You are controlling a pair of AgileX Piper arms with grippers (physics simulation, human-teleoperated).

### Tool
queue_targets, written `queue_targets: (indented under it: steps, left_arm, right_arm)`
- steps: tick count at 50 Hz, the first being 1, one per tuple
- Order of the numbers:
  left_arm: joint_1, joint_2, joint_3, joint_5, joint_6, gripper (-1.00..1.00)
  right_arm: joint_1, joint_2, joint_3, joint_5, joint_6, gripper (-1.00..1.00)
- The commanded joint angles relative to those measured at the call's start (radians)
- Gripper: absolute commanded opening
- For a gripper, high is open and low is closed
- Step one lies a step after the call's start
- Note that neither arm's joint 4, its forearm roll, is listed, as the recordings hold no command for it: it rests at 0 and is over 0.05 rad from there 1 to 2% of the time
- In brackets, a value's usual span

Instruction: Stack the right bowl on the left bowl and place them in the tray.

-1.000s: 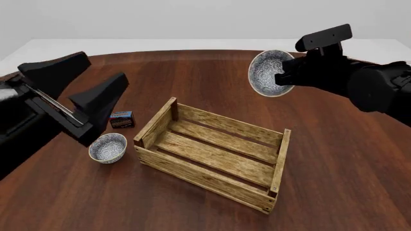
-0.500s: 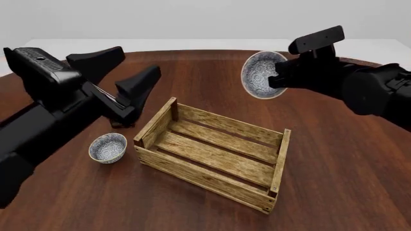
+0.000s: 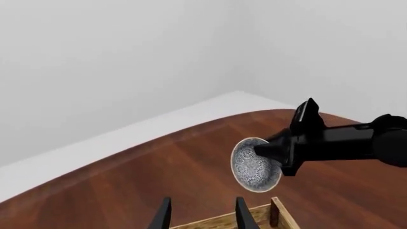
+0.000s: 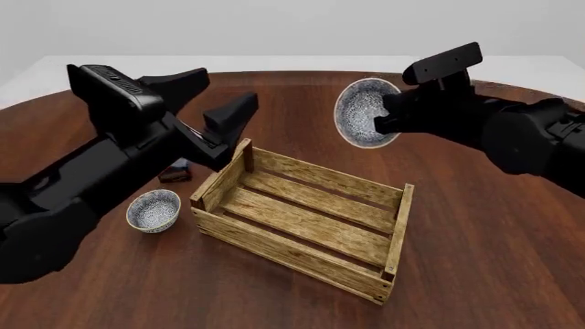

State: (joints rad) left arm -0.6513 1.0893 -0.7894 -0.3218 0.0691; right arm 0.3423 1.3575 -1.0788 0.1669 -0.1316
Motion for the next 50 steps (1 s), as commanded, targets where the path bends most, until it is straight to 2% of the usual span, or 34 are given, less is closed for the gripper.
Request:
queue_targets:
  steps: [1,22,31,44,50]
  left_arm:
    - [0.002,0.058,-0.021,-0.024,-0.006,1.00]
    - [-0.018,0.095,-0.033,-0.032,-0.021,1.00]
    - [-0.064,0.111,-0.040,-0.015,-0.053,1.00]
    - [-0.099,0.144,-0.047,-0.017,-0.047,1.00]
    - [-0.126,0.154,-0.054,-0.005,-0.067,1.00]
  right_arm:
    - [0.019,-0.032,0.024,-0.006,-0.004,-1.00]
    - [0.059,-0.092,0.065,-0.001,-0.022,-1.00]
    - [0.071,-0.097,0.066,0.000,-0.031,-1.00]
    - [0.085,-0.108,0.074,0.006,-0.036,-1.00]
    - [0.094,-0.115,0.078,0.008,-0.036,-1.00]
